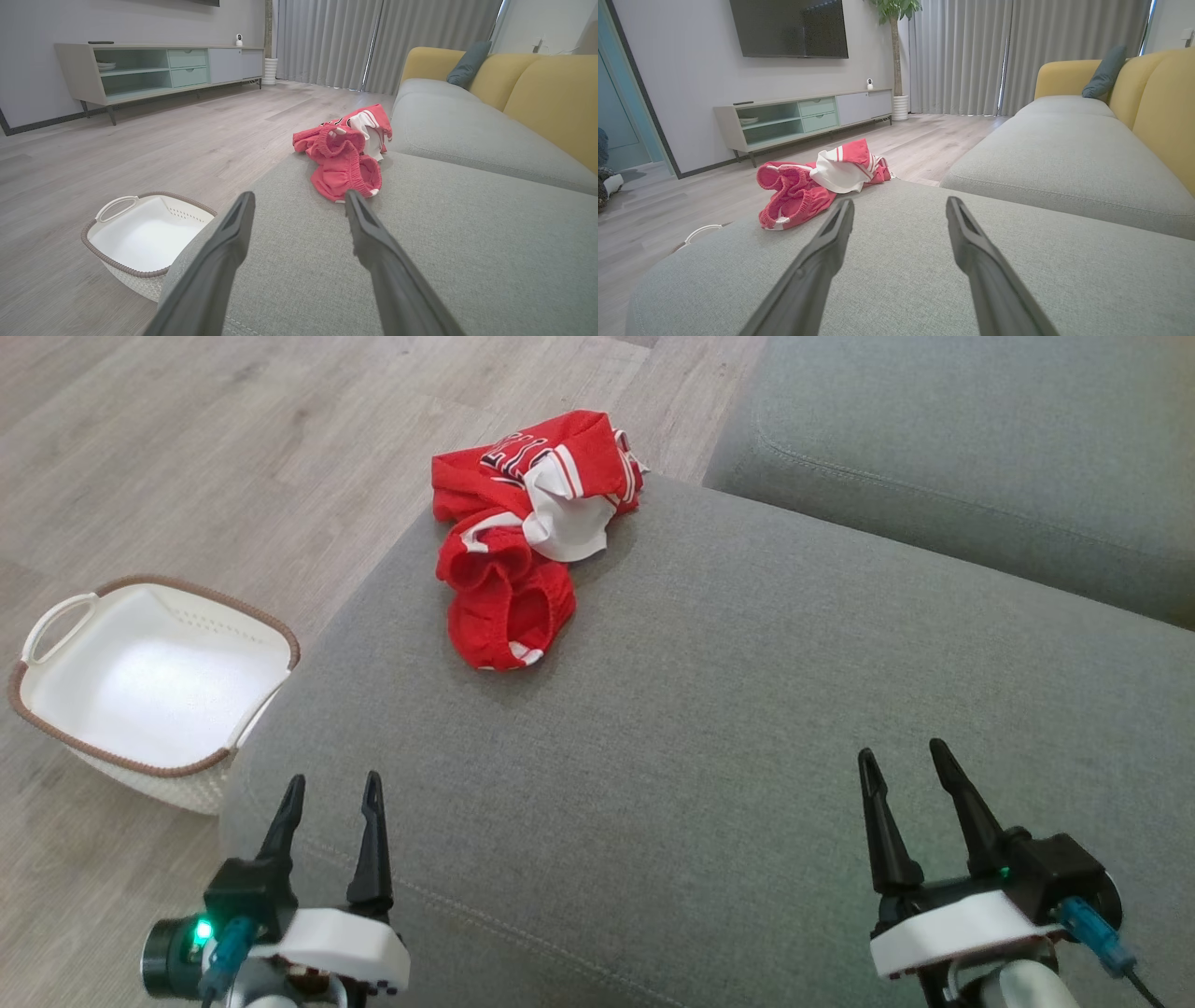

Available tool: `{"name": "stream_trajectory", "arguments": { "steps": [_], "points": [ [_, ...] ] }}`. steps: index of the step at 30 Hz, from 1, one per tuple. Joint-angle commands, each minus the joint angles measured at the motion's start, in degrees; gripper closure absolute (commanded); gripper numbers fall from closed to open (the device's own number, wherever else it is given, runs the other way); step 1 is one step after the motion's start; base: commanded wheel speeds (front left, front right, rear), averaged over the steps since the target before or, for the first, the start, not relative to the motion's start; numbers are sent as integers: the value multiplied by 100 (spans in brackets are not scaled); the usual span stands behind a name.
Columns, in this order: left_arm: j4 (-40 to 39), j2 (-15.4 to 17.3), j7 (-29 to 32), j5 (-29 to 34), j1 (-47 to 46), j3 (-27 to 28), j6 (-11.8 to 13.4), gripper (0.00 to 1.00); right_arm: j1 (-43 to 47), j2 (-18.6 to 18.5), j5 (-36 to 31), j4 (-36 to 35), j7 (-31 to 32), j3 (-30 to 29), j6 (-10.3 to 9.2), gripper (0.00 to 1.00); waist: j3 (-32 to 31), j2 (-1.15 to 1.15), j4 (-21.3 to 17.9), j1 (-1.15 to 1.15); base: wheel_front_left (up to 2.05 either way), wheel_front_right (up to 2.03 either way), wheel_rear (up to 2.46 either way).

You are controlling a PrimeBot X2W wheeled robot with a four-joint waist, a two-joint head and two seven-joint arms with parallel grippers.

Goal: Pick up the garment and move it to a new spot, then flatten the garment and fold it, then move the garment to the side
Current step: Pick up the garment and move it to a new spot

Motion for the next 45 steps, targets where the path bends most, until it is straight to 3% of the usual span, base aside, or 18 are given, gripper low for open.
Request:
{"name": "stream_trajectory", "arguments": {
  "steps": [1,7,16,21,30,36,42,43,45],
  "points": [
    [-221,26,-71,39,-203,207,29,0,-249,-49,35,-176,-62,118,43,0,11,0,-19,0,0,0,0],
    [-259,109,-71,20,-299,348,26,0,-271,-49,16,-192,-62,107,43,0,100,0,-124,0,0,0,0],
    [-106,790,-9,81,-1491,589,-286,0,-460,-49,-211,-370,-62,94,43,0,699,0,-489,0,0,0,0],
    [414,1097,298,-8,-2657,616,-576,0,-795,-49,-462,-455,-62,125,43,0,1318,0,-840,0,0,0,0],
    [2060,1435,1071,-215,-4098,411,-973,0,-1242,-49,-797,-574,-62,68,43,0,2246,0,-1384,0,0,0,0],
    [2921,1546,1232,-300,-4573,330,-1028,0,-1341,-49,-883,-631,-62,50,43,0,2546,0,-1536,0,0,0,0],
    [3656,1578,1226,-370,-4968,449,-775,0,-1405,-49,-958,-706,-62,10,43,0,2724,0,-1572,0,0,0,0],
    [3754,1576,1215,-386,-5023,461,-749,34,-1412,-49,-965,-709,-62,8,43,0,2737,0,-1573,0,0,0,0],
    [3902,1572,1147,-408,-5118,466,-738,84,-1428,-49,-970,-712,-62,7,43,0,2752,0,-1569,0,0,0,0]
  ]
}}
